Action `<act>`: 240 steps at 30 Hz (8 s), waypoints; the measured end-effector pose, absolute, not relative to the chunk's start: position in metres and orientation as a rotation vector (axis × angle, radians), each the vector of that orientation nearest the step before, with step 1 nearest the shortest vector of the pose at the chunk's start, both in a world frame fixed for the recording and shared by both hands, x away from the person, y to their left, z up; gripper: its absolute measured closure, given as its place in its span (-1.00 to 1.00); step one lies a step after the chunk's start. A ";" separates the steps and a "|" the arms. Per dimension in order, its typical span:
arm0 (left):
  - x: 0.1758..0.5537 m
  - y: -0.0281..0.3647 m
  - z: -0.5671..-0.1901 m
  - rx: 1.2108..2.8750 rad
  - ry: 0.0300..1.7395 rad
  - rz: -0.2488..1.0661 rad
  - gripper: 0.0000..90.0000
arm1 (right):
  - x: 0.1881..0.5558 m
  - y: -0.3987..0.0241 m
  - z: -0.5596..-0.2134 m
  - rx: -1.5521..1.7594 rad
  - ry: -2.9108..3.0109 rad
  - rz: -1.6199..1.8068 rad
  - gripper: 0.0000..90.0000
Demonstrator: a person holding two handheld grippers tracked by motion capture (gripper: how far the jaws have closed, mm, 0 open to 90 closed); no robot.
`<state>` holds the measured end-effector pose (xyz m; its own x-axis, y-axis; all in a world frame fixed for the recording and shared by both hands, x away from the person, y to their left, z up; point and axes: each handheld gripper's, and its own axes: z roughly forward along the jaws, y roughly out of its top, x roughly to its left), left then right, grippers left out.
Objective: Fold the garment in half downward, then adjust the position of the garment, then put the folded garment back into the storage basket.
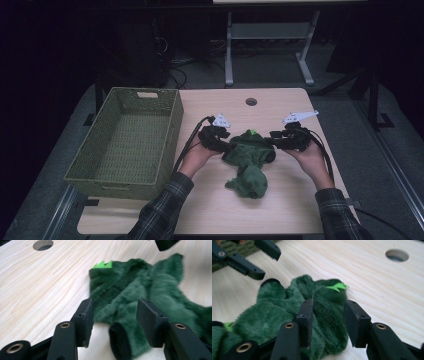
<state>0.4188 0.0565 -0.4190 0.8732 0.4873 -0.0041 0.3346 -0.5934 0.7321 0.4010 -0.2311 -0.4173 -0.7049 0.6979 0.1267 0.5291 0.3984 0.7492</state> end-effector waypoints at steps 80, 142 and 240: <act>0.441 0.045 -0.361 2.136 0.658 0.174 0.92 | 0.417 -0.224 -0.377 1.075 2.369 1.220 0.95; 0.312 0.068 -0.403 2.216 0.415 0.034 0.92 | 0.278 -0.221 -0.420 0.887 2.515 1.301 0.93; 0.313 0.049 -0.444 2.371 0.489 -0.044 0.96 | 0.263 -0.232 -0.454 1.012 2.630 1.155 1.00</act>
<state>0.3134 0.0494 -0.4437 0.9278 0.3346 -0.1647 0.3587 -0.6801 0.6394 0.2627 -0.2318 -0.4544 -0.7750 0.6091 0.1683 0.5361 0.4926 0.6856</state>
